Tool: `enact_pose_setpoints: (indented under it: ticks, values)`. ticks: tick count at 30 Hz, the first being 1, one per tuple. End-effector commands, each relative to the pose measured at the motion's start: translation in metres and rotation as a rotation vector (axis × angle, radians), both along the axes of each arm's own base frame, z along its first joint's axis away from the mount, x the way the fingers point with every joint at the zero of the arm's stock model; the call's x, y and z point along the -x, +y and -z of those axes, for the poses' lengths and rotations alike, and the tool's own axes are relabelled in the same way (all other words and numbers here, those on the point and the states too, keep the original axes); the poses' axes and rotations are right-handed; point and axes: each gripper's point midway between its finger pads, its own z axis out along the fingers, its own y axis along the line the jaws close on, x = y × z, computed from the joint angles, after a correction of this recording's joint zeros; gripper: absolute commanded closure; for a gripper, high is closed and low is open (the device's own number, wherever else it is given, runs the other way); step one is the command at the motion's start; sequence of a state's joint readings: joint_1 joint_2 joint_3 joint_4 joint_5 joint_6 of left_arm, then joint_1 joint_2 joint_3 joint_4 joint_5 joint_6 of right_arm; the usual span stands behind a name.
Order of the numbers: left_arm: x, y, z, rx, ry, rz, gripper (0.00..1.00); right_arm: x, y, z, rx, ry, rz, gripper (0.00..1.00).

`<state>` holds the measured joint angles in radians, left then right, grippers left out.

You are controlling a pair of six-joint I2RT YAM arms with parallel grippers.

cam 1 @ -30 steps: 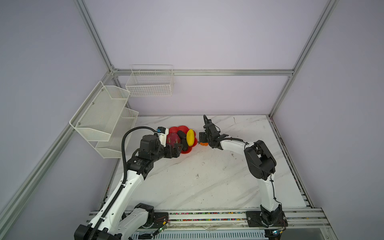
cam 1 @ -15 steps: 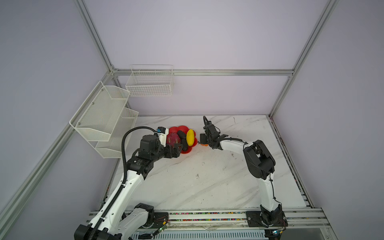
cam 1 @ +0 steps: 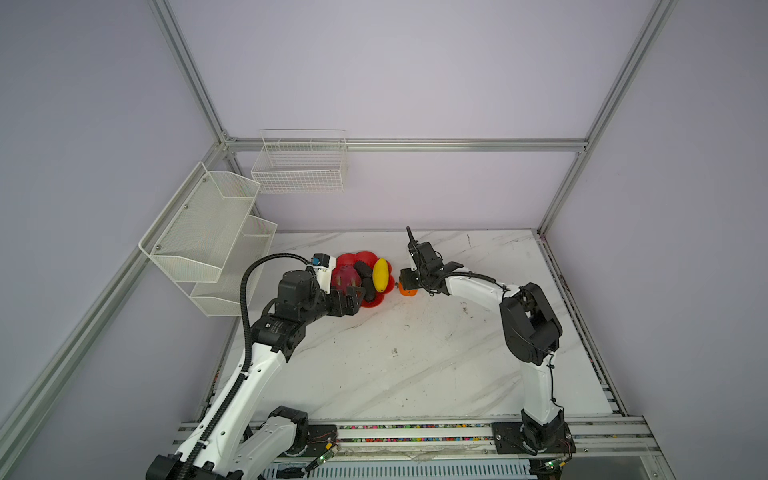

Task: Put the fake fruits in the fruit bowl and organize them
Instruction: 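Place the orange fruit into the red bowl with the right gripper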

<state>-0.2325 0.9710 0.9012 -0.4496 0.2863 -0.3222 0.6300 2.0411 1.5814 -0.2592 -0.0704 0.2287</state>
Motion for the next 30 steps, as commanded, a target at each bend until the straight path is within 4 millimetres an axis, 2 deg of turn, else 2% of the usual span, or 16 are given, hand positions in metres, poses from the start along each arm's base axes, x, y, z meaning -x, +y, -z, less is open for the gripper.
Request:
enact_pose_setpoints:
  ticks: [1,5,13,17,25,28,30]
  values:
    - [0.0,0.005,0.002,-0.006,-0.026,-0.02,0.0,0.032,0.042,-0.052,-0.162,0.049,-0.207,0.53]
    - [-0.001,0.011,0.004,-0.022,-0.019,-0.049,0.0,0.054,0.08,-0.051,-0.258,0.137,-0.306,0.53]
    - [-0.001,0.018,0.003,-0.04,-0.022,-0.082,0.0,0.068,0.125,-0.02,-0.261,0.215,-0.356,0.53]
    - [0.001,0.018,-0.001,-0.036,-0.031,-0.079,0.0,0.064,0.129,-0.005,-0.241,0.226,-0.327,0.53]
    - [0.002,0.018,-0.004,-0.034,-0.045,-0.077,0.0,0.054,0.132,0.002,-0.249,0.22,-0.289,0.48]
    - [0.002,0.017,-0.004,-0.032,-0.045,-0.073,0.0,0.052,0.134,0.0,-0.247,0.212,-0.288,0.39]
    - [0.002,0.018,-0.004,-0.031,-0.045,-0.074,0.0,0.049,0.133,-0.001,-0.241,0.205,-0.284,0.26]
